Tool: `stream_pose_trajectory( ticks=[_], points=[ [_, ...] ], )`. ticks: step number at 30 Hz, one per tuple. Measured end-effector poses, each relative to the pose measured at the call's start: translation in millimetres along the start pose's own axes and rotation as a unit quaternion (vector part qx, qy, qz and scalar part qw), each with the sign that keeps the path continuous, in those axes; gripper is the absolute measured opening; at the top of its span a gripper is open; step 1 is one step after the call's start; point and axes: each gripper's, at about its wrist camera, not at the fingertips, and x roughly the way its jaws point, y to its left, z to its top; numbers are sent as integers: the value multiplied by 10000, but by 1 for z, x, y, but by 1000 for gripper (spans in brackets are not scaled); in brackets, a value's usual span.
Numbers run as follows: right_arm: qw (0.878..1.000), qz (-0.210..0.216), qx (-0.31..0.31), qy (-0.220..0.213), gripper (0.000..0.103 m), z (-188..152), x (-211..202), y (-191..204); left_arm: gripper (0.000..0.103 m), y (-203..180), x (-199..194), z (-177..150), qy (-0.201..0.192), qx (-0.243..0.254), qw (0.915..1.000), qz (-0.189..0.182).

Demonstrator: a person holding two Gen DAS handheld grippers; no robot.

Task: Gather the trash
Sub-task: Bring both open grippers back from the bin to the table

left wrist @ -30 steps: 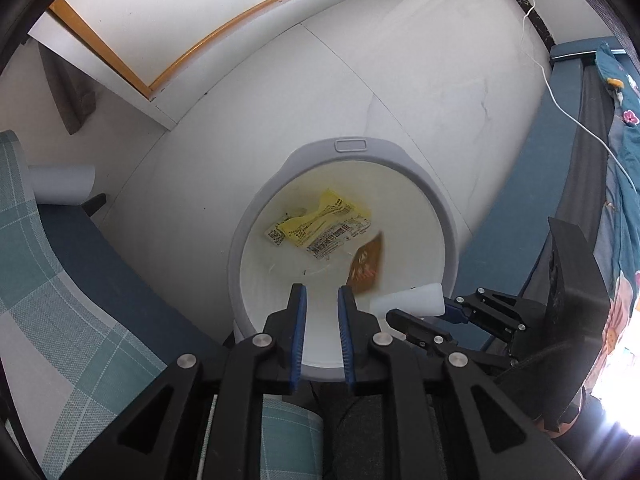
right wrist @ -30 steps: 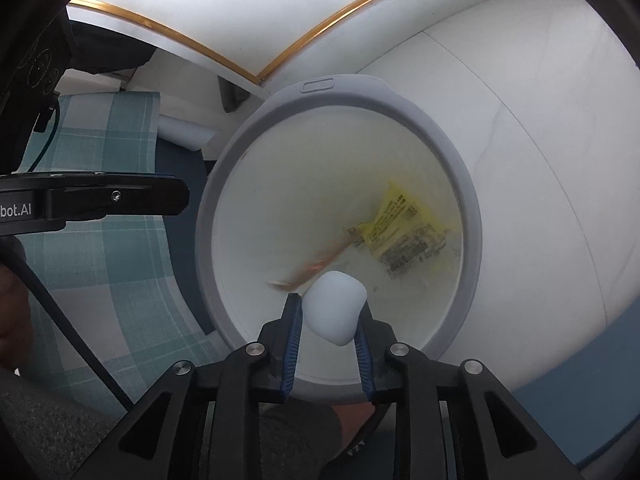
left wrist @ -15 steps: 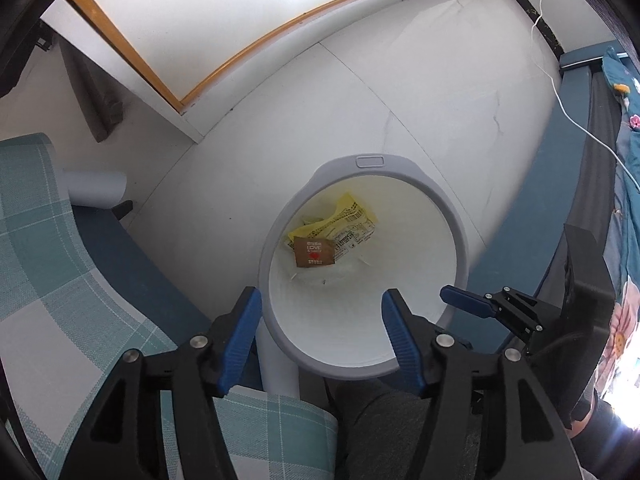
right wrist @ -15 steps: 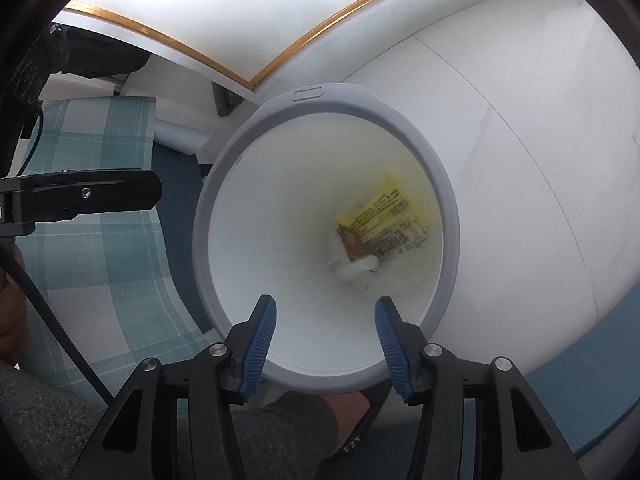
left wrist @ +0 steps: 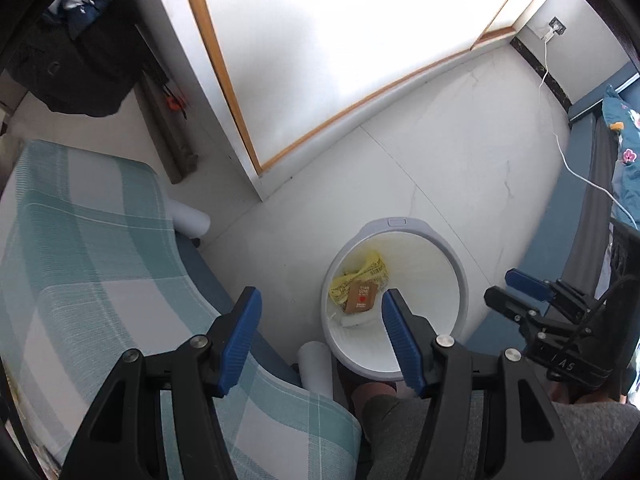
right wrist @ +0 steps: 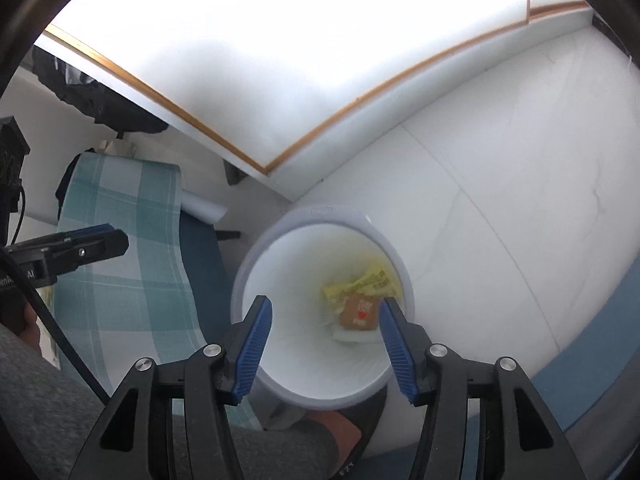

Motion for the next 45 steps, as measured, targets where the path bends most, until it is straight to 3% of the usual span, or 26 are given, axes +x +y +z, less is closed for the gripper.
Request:
stream_pose_trajectory(
  ticks=[5,9,13,20,26,29,32,34,38,43,45],
  points=[
    [9984,-95,-111,-554,55,23,-45,17,59,17,-40,-14,-503,-221,9984,136],
    [9922,-252,-404,-1150,55,34,-88,46,59,42,-79,-31,-1100,-705,9908,349],
    [9773,-398,-910,-1872,56,34,-132,86,59,74,-113,-62,-1573,-1131,9774,852],
    [9470,-247,-1659,-2740,62,20,-195,165,59,137,-163,-118,-2148,-1983,9499,1106],
    [9388,87,-1881,-2886,63,-3,-223,217,61,157,-186,-159,-2469,-2289,9334,1238],
    [9299,121,-2162,-2974,67,-25,-233,244,71,159,-198,-181,-2668,-2468,9242,1176],
    [9221,198,-2403,-3025,70,-50,-239,274,73,162,-212,-202,-2878,-2490,9167,1216],
    [9202,249,-2530,-2978,70,-67,-239,292,76,167,-217,-214,-2998,-2458,9137,1218],
    [9273,561,-2555,-2676,72,-88,-233,327,81,181,-221,-239,-3280,-2584,8988,1335],
    [9148,577,-3103,-2521,72,-117,-217,372,81,200,-226,-274,-3385,-2851,8869,1324],
    [9122,675,-3230,-2428,72,-128,-208,387,81,207,-227,-286,-3363,-2886,8882,1216]
  ],
)
